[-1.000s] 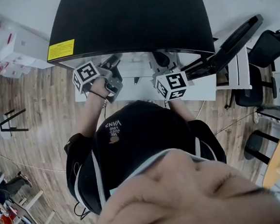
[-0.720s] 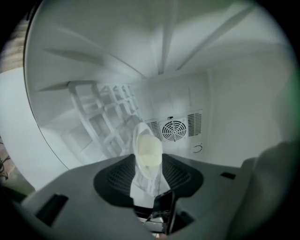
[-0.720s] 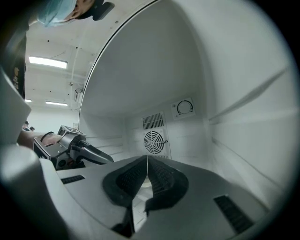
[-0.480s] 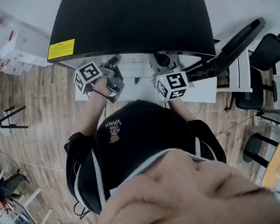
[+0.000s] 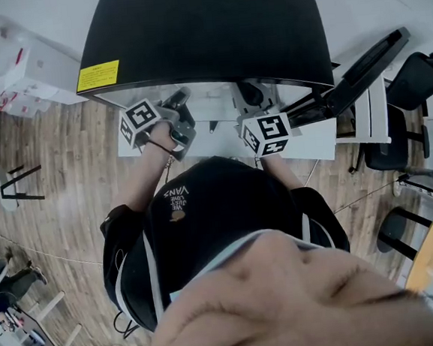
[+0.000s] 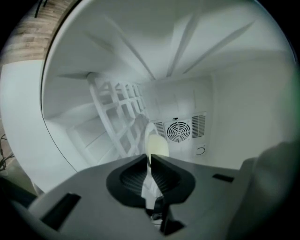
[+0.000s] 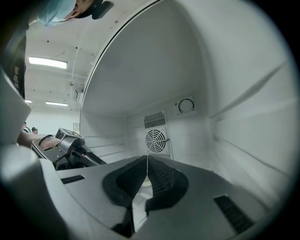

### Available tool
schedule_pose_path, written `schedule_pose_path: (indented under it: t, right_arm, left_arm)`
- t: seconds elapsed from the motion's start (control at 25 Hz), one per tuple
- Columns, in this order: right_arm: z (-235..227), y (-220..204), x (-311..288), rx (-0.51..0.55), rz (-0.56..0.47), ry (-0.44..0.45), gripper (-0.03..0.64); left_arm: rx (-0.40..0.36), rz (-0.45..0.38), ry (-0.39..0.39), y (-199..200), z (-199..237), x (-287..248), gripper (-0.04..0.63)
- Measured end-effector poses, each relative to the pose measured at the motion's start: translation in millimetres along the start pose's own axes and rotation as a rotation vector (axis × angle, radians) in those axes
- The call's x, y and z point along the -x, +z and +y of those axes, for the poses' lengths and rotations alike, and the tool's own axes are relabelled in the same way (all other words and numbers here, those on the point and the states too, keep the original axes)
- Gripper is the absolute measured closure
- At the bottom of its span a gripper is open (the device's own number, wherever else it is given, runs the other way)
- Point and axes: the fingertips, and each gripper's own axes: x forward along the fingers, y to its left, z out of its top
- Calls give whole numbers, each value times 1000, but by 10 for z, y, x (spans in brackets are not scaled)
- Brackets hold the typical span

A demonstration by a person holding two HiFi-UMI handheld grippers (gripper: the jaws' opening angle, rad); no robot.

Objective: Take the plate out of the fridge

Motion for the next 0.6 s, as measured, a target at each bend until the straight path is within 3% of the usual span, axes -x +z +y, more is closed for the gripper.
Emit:
schedule_pose_path:
  t: [0.6]
  right_arm:
    - [96,-34,110,-4,7,-21,604]
  left_arm:
    - [53,24,-73,-111,5,94,568]
